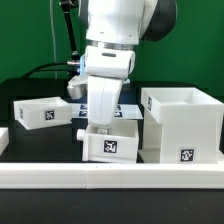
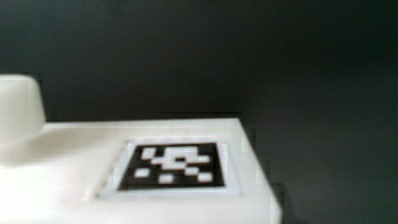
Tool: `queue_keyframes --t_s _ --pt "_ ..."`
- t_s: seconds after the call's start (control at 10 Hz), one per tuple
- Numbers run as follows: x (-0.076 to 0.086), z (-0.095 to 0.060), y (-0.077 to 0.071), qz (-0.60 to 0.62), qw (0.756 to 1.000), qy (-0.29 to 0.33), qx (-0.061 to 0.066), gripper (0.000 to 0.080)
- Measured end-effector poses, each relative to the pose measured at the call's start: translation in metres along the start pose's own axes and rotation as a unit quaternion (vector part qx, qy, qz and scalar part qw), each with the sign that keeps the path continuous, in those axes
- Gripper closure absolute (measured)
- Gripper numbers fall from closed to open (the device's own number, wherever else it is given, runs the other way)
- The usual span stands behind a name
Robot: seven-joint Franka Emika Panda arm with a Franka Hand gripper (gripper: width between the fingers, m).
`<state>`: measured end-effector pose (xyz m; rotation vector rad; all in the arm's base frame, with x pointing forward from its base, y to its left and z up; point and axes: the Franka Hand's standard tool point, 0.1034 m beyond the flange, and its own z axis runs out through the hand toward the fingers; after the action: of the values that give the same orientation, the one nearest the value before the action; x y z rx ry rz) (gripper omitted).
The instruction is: Assemble drawer
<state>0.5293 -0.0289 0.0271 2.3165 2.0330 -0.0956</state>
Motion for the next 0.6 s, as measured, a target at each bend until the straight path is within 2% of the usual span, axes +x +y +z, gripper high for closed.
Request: queue_keyframes --t_s 0.2,0.3,0.4,0.6 --pt "-0.0004 0.0004 0.0 0.001 1.0 0.0 -0.001 0.0758" --pt "0.0001 0.0007 -0.0011 -0.001 1.0 0.0 0.003 0.0758" --pt "0.0038 0.0013 -0.0054 -0.006 1.0 -0.002 0.02 0.0758" --pt "0.0043 0.0005 -0.0043 -0.003 1.0 -0.001 0.019 0.0758"
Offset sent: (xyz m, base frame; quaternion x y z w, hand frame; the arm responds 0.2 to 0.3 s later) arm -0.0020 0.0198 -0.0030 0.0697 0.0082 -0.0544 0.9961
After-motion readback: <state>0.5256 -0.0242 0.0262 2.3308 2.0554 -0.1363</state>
